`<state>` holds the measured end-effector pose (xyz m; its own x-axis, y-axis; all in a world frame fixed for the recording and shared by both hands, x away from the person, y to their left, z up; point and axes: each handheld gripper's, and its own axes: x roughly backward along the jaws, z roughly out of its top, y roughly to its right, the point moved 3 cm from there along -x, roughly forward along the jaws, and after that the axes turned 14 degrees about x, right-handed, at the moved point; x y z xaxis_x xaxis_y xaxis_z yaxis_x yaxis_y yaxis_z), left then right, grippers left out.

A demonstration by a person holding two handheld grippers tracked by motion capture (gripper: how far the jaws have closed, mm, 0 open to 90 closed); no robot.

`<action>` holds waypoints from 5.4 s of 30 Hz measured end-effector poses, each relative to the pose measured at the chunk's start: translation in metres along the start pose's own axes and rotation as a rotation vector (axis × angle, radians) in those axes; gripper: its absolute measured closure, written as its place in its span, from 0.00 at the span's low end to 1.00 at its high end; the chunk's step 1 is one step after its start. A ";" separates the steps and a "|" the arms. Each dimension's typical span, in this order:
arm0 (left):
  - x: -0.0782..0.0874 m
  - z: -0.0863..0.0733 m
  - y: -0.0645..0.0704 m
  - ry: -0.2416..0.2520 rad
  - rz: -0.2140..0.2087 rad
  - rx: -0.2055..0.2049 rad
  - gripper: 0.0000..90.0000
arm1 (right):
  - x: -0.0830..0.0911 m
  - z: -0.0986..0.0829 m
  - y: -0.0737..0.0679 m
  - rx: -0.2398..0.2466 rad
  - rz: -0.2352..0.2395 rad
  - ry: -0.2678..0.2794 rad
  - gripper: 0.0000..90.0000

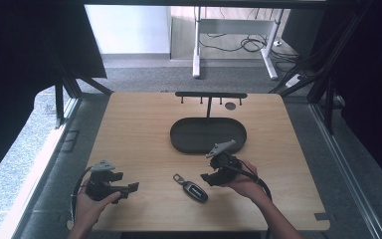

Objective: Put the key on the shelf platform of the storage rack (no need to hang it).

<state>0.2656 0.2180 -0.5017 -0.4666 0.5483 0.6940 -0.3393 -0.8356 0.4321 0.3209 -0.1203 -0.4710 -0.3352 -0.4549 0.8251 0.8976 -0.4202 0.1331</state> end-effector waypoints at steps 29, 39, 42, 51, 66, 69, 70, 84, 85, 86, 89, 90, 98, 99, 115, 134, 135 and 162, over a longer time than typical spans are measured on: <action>0.000 0.000 -0.001 -0.003 -0.005 0.001 0.23 | -0.064 0.009 -0.041 0.110 0.128 -0.184 0.46; -0.002 0.000 -0.001 -0.009 -0.001 0.000 0.23 | -0.075 0.005 -0.045 0.132 0.125 -0.228 0.47; -0.002 0.000 -0.001 -0.009 -0.001 0.000 0.23 | -0.076 0.005 -0.044 0.119 0.120 -0.225 0.49; -0.002 0.000 0.000 -0.010 -0.003 -0.004 0.23 | -0.075 0.005 -0.043 0.118 0.118 -0.221 0.55; -0.004 -0.001 0.001 -0.014 0.000 -0.001 0.23 | -0.053 0.013 -0.029 0.045 0.135 -0.089 0.55; -0.004 -0.001 0.001 -0.014 0.001 -0.002 0.23 | -0.047 0.014 -0.025 0.034 0.132 -0.065 0.55; -0.004 -0.001 0.001 -0.013 0.000 -0.004 0.23 | -0.044 0.014 -0.024 0.025 0.130 -0.056 0.55; -0.003 -0.001 0.001 -0.009 0.000 -0.001 0.23 | -0.014 0.021 -0.002 -0.023 0.087 0.052 0.55; -0.003 -0.001 0.001 -0.010 0.002 -0.001 0.23 | -0.013 0.022 0.000 -0.026 0.081 0.056 0.55; -0.003 -0.001 0.001 -0.010 0.003 -0.002 0.23 | -0.011 0.022 0.001 -0.025 0.076 0.061 0.55; -0.003 -0.001 0.001 -0.010 0.001 -0.002 0.23 | -0.008 0.023 0.005 -0.031 0.067 0.067 0.55; -0.003 -0.001 0.001 -0.010 -0.001 -0.002 0.23 | -0.008 0.024 0.007 -0.033 0.065 0.065 0.55; -0.003 -0.001 0.001 -0.013 0.001 -0.004 0.23 | -0.007 0.026 0.013 -0.046 0.062 0.077 0.55; -0.003 -0.001 0.001 -0.013 0.001 -0.004 0.23 | -0.006 0.027 0.014 -0.049 0.062 0.079 0.55; -0.002 -0.001 0.000 -0.008 -0.002 0.002 0.23 | 0.000 0.033 0.028 -0.068 0.041 0.092 0.55; 0.000 0.000 -0.001 0.000 -0.002 0.004 0.23 | 0.007 0.045 0.059 -0.102 0.020 0.111 0.55; 0.000 0.000 -0.001 -0.002 -0.001 0.003 0.23 | 0.007 0.045 0.061 -0.105 0.019 0.113 0.55; 0.001 0.001 -0.001 -0.001 -0.003 0.002 0.23 | -0.006 0.052 0.097 -0.166 -0.048 0.083 0.55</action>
<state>0.2662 0.2195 -0.5011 -0.4650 0.5508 0.6931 -0.3390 -0.8340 0.4353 0.4251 -0.1179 -0.4345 -0.4055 -0.4915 0.7707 0.8227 -0.5638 0.0733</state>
